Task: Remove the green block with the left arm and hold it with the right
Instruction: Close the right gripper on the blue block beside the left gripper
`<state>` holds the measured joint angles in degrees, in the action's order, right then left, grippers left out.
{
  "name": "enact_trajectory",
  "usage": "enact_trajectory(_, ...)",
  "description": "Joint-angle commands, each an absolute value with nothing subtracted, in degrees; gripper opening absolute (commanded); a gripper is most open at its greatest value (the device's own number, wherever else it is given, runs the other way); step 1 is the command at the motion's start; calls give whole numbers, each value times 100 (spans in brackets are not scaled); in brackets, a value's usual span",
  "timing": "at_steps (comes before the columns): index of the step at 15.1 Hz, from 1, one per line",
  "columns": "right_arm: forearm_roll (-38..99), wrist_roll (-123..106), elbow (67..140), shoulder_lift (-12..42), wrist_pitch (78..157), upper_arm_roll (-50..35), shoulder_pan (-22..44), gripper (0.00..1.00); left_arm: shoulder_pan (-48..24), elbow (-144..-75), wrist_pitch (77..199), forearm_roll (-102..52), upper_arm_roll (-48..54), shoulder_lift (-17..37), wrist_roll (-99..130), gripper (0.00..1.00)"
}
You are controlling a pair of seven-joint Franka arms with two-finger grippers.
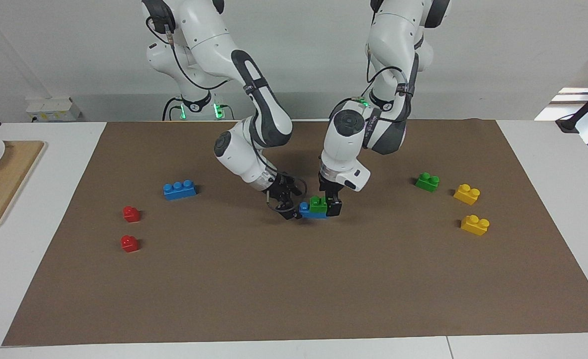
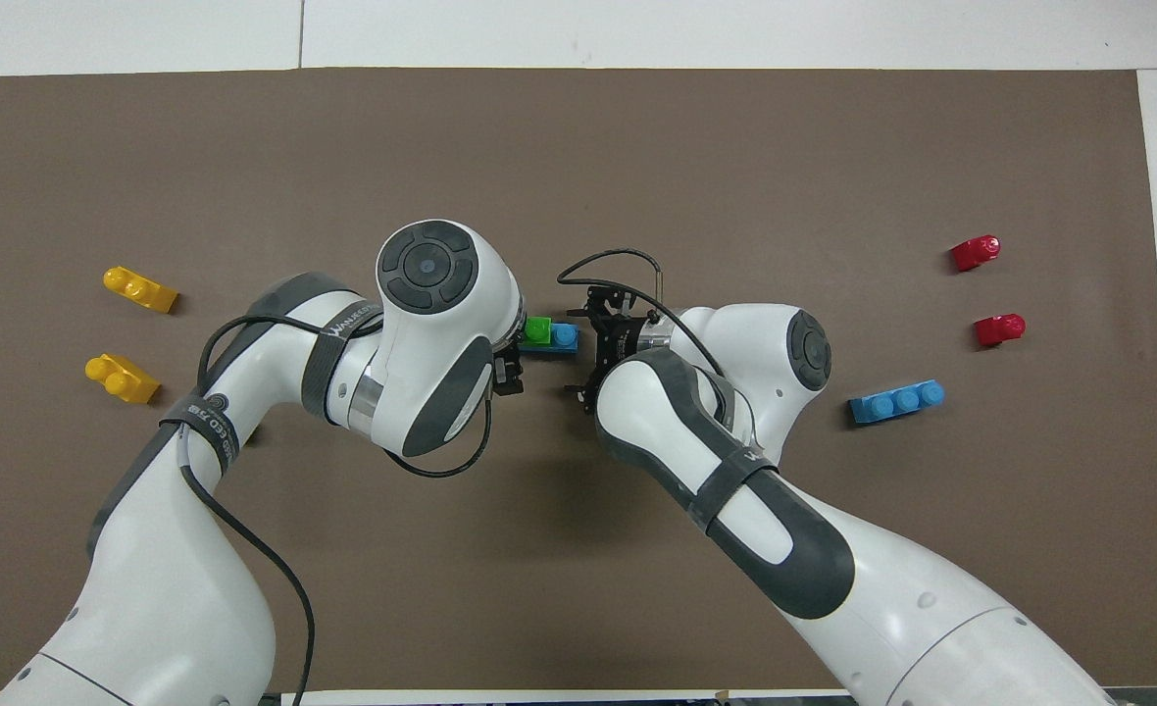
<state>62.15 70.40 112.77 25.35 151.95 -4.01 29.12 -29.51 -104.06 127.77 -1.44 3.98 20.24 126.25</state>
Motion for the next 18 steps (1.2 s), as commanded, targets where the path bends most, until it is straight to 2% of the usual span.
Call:
enact_trajectory(1, 6416, 6969, 11083, 2637, 15302, -404, 2996, 100, -3041, -10520, 12955, -44, 308, 2013, 12744, 100)
enact_trajectory(10, 6425, 7014, 11048, 2760, 15583, -404, 3041, 100, -3041, -10529, 12955, -44, 308, 2013, 12762, 100)
enact_trajectory(11, 6468, 7057, 11048, 2760, 15583, -404, 3041, 97, -3041, -10529, 12955, -53, 308, 2013, 12770, 100)
enact_trajectory(12, 6669, 7101, 11039, 2760, 15592, -404, 3032, 86, -3041, -10529, 12955, -44, 308, 2013, 12771, 100)
enact_trajectory(14, 6873, 7110, 11022, 2795, 15801, -404, 3041, 52, -3041, -10529, 12964, -44, 308, 2013, 12771, 100)
enact_trajectory(15, 6890, 7119, 11004, 2812, 15872, -404, 3050, 26, -3041, -10529, 12973, -44, 308, 2013, 12771, 100)
enact_trajectory(16, 6978, 7128, 10995, 2812, 15882, -404, 3076, 7, -3041, -10538, 12999, -53, 308, 2013, 12771, 100)
enact_trajectory(17, 6996, 7119, 10986, 2821, 15891, -404, 3094, 0, -3041, -10538, 12999, -44, 308, 2013, 12779, 100)
enact_trajectory(18, 6996, 7093, 10995, 2830, 15925, -396, 3120, 0, -3041, -10547, 12999, -44, 308, 2013, 12771, 100)
